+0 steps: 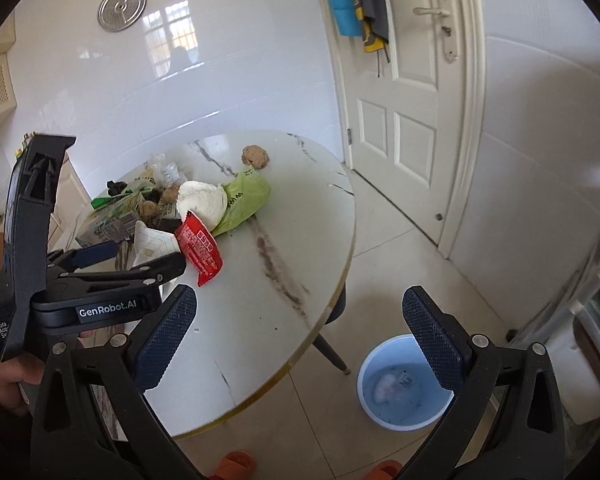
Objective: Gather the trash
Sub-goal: 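Grasp the white tissue with the left gripper while the right grasps the red wrapper, then carry tissue and red wrapper to the blue bucket and release both, then grasp the milk carton with the left gripper while the right grasps the bread, then carry carton and bread to the blue bucket and open both grippers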
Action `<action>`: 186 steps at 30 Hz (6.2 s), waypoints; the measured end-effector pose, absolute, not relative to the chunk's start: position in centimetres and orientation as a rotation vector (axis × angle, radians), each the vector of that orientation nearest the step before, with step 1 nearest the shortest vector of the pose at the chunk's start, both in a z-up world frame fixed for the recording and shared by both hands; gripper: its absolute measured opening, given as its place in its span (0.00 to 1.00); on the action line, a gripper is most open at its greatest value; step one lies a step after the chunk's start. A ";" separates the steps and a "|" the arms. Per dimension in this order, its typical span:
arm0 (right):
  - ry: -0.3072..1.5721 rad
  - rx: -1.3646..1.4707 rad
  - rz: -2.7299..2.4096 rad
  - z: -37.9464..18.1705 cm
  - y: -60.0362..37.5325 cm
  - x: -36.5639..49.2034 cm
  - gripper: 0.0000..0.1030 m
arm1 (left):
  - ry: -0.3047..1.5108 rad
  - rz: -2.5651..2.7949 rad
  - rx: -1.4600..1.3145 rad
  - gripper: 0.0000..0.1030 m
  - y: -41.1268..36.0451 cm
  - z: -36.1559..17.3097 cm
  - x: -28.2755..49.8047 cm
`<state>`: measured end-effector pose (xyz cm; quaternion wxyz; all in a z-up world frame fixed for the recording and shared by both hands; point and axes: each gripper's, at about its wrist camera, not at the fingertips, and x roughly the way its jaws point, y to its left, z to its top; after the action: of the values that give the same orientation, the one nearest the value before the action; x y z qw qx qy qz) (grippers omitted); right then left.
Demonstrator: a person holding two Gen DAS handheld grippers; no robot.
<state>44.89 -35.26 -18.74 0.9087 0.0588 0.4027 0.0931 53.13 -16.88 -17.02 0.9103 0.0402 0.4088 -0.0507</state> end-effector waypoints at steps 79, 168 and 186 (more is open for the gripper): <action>0.917 0.243 0.025 -25.6 -54.8 44.0 0.17 | 0.902 -0.475 0.282 0.83 -43.0 -23.3 55.3; 0.943 0.073 0.426 -20.9 -24.6 55.5 0.48 | 0.846 -0.162 0.115 0.42 -0.9 -16.5 50.1; 0.800 0.146 0.334 -14.4 -35.2 44.3 0.48 | 0.724 -0.394 0.138 0.42 -15.9 -10.8 43.3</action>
<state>44.26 -35.20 -14.37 0.9050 0.0705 0.3872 0.1618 43.29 -15.93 -10.83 0.9139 0.0669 0.3516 -0.1913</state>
